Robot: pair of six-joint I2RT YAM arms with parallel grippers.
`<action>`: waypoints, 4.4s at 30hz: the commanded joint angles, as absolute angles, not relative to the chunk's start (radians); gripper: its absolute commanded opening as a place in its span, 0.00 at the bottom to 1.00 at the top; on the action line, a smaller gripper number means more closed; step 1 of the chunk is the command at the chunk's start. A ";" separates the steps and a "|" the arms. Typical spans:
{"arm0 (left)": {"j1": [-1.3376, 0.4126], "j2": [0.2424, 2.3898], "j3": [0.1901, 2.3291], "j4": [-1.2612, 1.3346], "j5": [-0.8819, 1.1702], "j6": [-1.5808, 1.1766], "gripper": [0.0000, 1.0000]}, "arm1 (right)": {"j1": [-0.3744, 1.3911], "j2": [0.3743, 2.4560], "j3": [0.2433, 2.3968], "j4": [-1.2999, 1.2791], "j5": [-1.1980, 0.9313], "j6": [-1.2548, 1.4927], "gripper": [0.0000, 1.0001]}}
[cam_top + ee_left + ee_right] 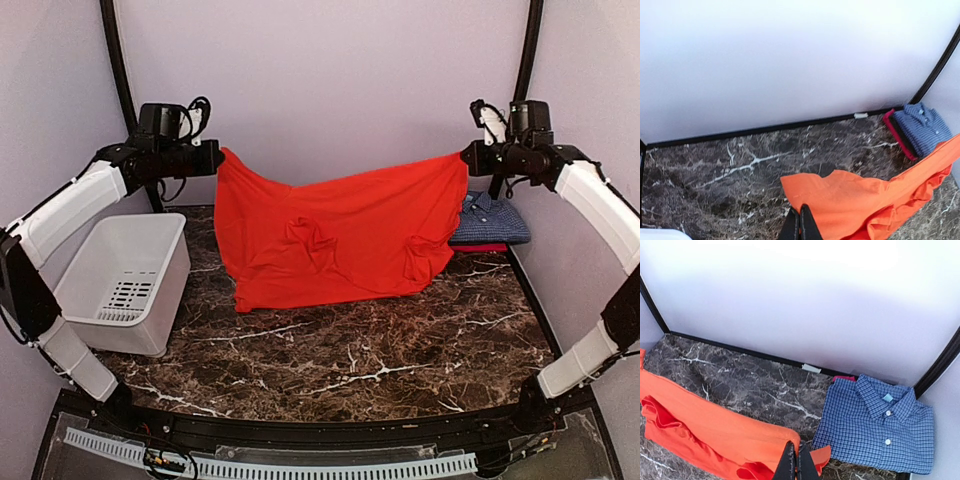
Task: Fold and stack the mixed laundry pile
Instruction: Flatten out the crumpled T-shirt at the center of the board.
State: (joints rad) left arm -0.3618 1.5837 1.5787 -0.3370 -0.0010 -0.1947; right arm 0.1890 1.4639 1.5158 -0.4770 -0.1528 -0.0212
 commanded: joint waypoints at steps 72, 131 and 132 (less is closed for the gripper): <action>-0.367 1.100 1.926 -0.539 0.307 -0.230 0.00 | 0.227 1.013 1.802 -0.742 -0.203 0.087 0.00; -0.658 1.831 1.217 -0.476 -0.070 -0.318 0.65 | 0.387 1.702 1.135 -0.525 -0.271 0.171 0.58; -0.658 1.827 1.185 -0.483 -0.077 -0.330 0.64 | 0.396 1.709 1.123 -0.524 -0.285 0.183 0.58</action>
